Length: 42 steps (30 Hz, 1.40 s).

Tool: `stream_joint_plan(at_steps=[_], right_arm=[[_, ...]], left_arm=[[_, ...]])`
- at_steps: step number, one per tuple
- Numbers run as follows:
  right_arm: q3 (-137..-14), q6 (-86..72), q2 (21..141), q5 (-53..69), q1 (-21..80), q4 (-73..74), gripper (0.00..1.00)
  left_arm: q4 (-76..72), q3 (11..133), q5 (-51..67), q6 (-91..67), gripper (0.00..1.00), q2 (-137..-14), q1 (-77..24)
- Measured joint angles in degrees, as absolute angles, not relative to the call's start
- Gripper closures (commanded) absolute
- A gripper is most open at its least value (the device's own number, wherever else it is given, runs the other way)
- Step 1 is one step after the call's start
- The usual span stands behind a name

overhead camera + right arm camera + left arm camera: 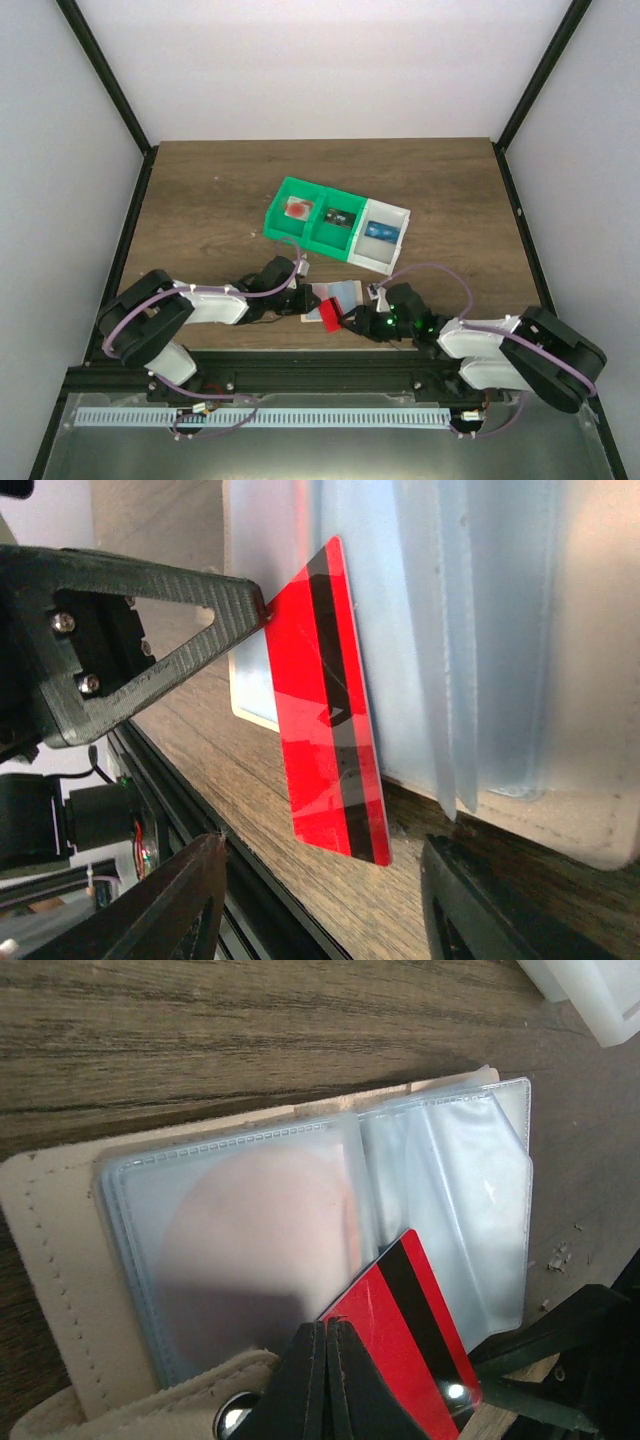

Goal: Take the credit cards out of the card holder

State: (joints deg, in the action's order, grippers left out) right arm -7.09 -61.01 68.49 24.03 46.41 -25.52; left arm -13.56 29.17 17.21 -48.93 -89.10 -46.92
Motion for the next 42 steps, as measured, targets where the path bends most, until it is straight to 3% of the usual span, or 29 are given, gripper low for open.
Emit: stream_joint_plan(at_steps=[7, 13, 16, 20, 26, 35, 42], right_arm=[[-6.8, -63.4, 74.3, 24.9, 46.7, -32.9, 0.59], [-6.4, -64.4, 76.7, 25.5, 46.9, -36.1, 0.88], [-6.2, -64.8, 76.4, 25.5, 47.0, -36.5, 0.99], [-6.1, -64.5, 73.9, 25.5, 47.0, -36.4, 1.0], [-6.4, -63.3, 66.2, 26.0, 47.0, -31.6, 0.99], [-16.0, -56.1, 51.8, 31.1, 41.5, -10.5, 0.99], [-22.0, -55.5, 53.1, 42.7, 38.5, -3.8, 0.99]], left_arm=[[-13.7, 29.1, 17.0, -49.2, 1.0, -89.1, -46.9], [-14.4, 28.8, 17.0, -49.6, 1.0, -89.1, -46.9], [-14.5, 28.8, 16.8, -49.8, 1.0, -89.1, -46.9], [-13.9, 28.8, 16.1, -49.8, 0.98, -88.1, -46.9], [-9.8, 29.1, 13.6, -47.6, 0.71, -81.0, -47.1], [-9.9, 30.7, 3.7, -24.6, 0.63, -57.3, -55.0], [-11.2, 30.7, 2.2, -0.8, 0.61, -49.4, -61.1]])
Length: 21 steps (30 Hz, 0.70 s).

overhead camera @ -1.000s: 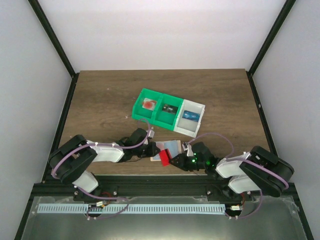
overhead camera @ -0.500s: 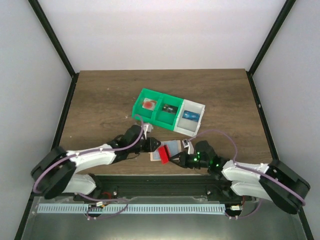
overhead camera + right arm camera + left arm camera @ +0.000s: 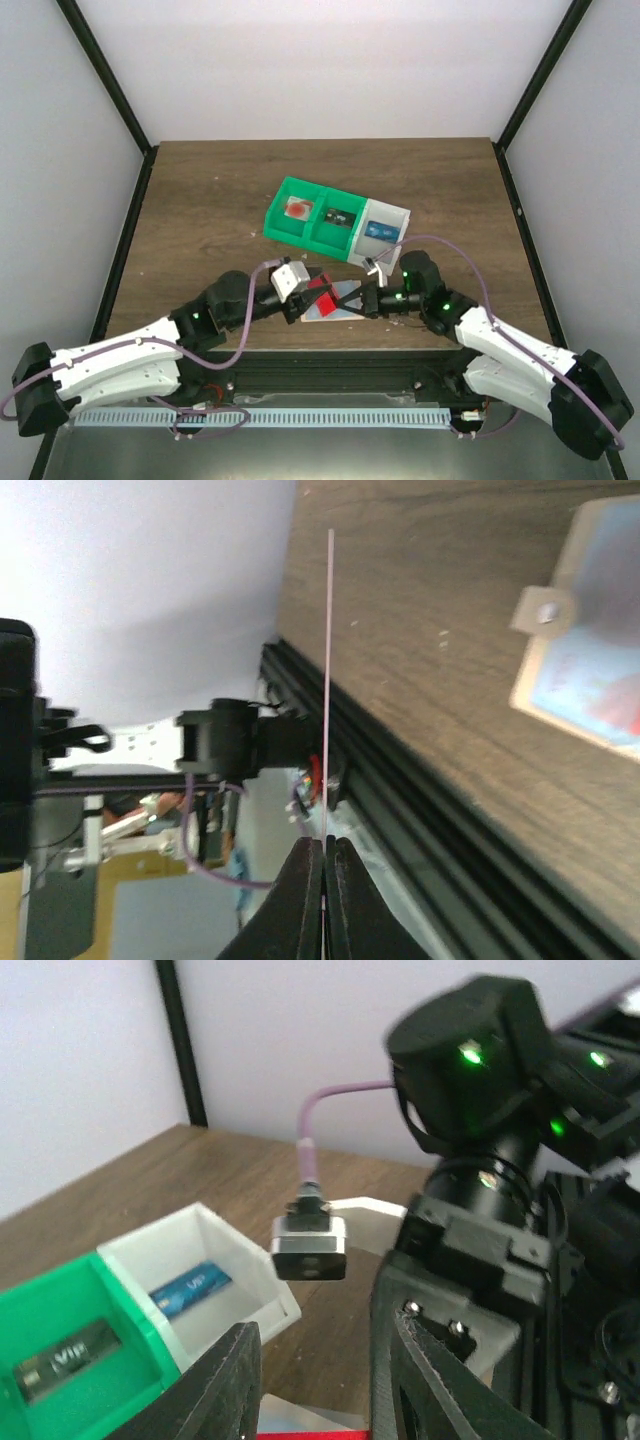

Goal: Take the credit cards out of the card holder

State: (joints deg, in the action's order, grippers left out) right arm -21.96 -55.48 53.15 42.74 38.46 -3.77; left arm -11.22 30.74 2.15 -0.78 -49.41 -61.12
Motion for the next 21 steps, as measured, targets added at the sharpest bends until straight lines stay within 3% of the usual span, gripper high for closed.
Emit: stream_joint_plan(at_steps=[10, 21], right_arm=[[-28.3, -61.1, 51.8, 52.7, 35.6, 0.4, 1.0], [-25.3, -78.4, 49.1, 61.2, 34.9, -11.4, 1.0]], left_arm=[[-3.3, 30.7, 2.3, 24.6, 0.57, -41.0, -66.3], [6.0, 30.7, 4.2, 38.1, 0.57, -34.8, -66.4]])
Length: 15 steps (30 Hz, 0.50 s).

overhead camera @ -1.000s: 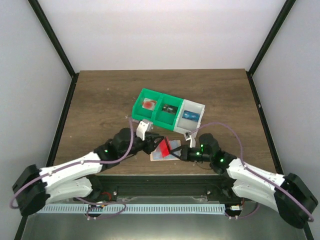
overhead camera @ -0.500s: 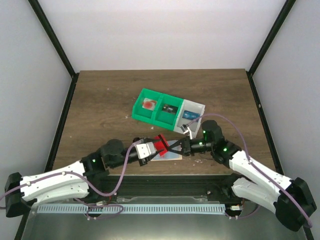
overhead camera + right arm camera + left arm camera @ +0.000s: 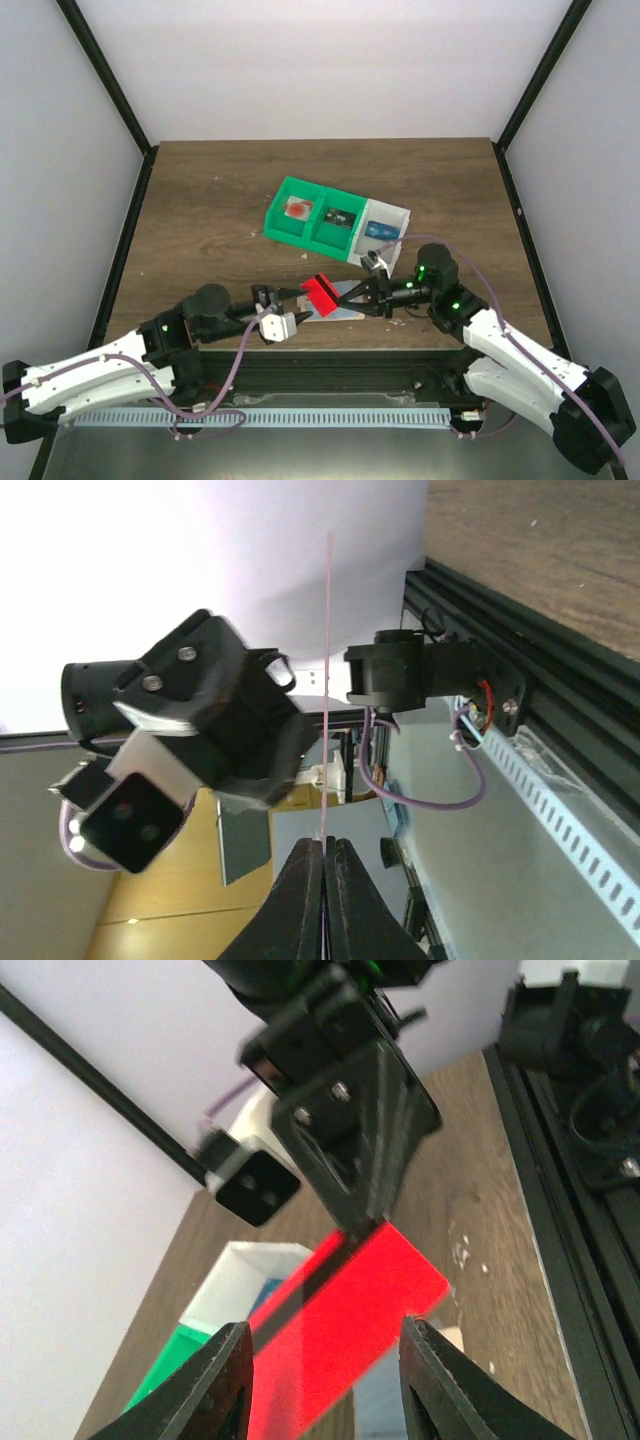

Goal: Take the credit cards out of the card holder

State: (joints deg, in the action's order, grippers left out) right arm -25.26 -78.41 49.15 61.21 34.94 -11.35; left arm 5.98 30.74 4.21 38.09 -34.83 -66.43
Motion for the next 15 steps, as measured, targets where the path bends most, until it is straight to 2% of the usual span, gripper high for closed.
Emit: stream_joint_plan(at_steps=[7, 15], right_arm=[[-24.4, -83.1, 48.6, 63.1, 34.9, -15.7, 1.0], [-24.1, -83.7, 48.6, 63.2, 34.9, -16.0, 1.0]], left_arm=[[8.6, 30.7, 4.7, 41.9, 0.58, -36.4, -66.4], [4.0, 27.7, 2.0, 44.4, 0.58, -35.0, -66.4]])
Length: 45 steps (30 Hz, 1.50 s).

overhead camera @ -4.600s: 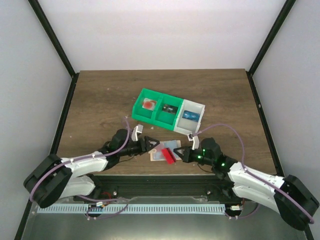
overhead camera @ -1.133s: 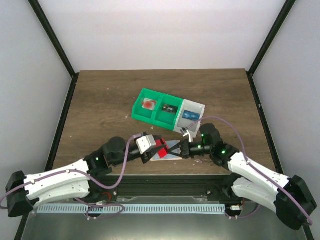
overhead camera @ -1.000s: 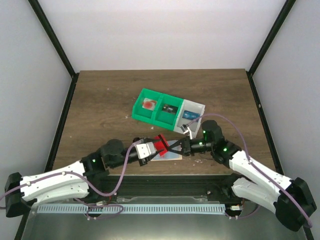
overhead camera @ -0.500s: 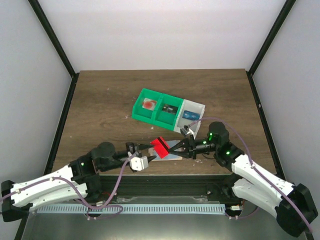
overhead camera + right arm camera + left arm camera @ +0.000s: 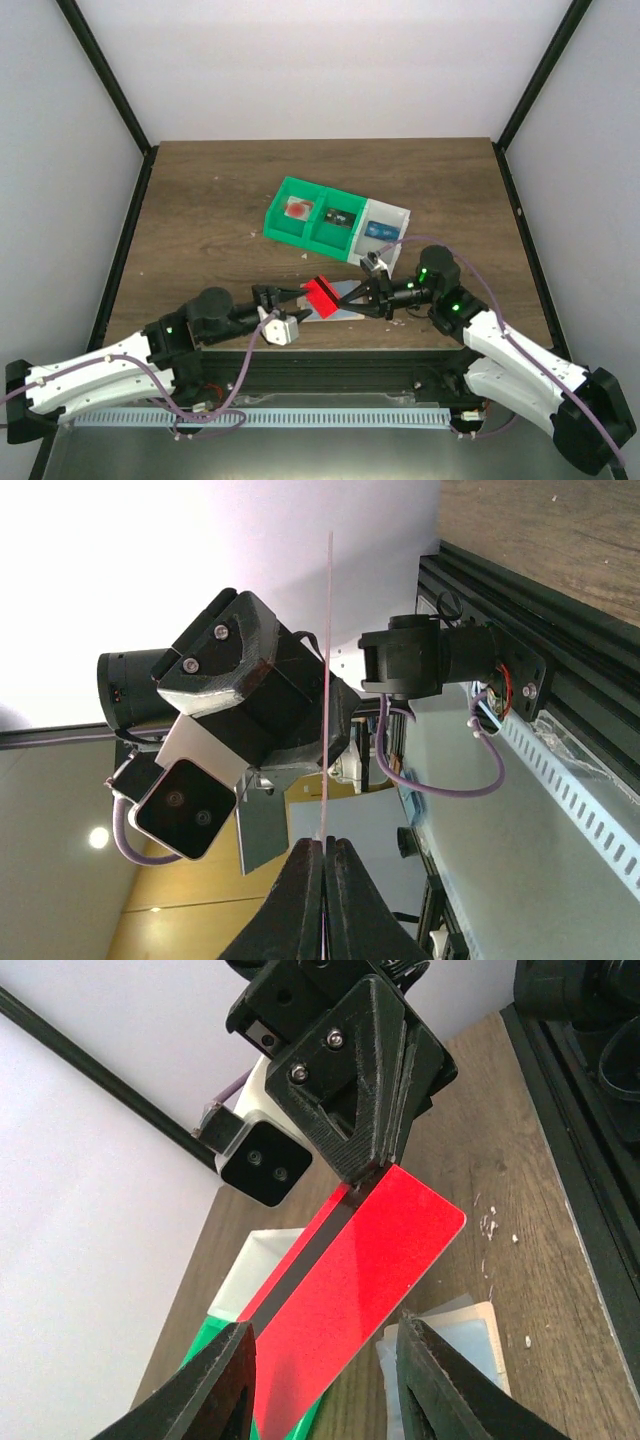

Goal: Take the credit cards out of the card holder

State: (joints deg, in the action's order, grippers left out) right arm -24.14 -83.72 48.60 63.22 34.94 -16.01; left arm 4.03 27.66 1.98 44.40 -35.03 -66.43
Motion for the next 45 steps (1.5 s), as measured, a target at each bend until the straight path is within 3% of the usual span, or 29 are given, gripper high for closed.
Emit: stream_joint_plan(at_steps=[26, 29, 35, 38, 39, 42, 45], right_arm=[[-19.4, -86.5, 48.7, 63.1, 34.9, -19.9, 0.99], [-19.1, -87.1, 48.4, 63.2, 34.9, -20.5, 1.0], [-18.7, -88.3, 48.4, 63.0, 34.7, -22.0, 0.99], [-18.3, -89.5, 48.4, 63.0, 34.6, -23.2, 0.99], [-18.0, -89.9, 48.4, 63.0, 34.6, -23.6, 0.95], [-18.0, -88.8, 48.0, 62.4, 34.6, -22.9, 0.56], [-18.8, -84.4, 45.5, 59.4, 34.6, -18.1, 0.37]], left_arm=[[-1.8, 25.6, 1.5, 48.9, 0.6, -41.7, -66.4], [-2.0, 25.5, 1.5, 49.2, 0.69, -42.3, -66.4], [-1.9, 25.5, 1.8, 50.1, 1.0, -43.1, -66.5], [-1.7, 25.6, 1.9, 49.7, 1.0, -43.6, -66.5], [-1.8, 25.7, 1.7, 49.3, 1.0, -43.7, -66.5], [-1.7, 25.9, 1.3, 46.3, 1.0, -43.7, -66.2], [-1.5, 26.6, 2.8, 39.0, 1.0, -43.8, -63.3]])
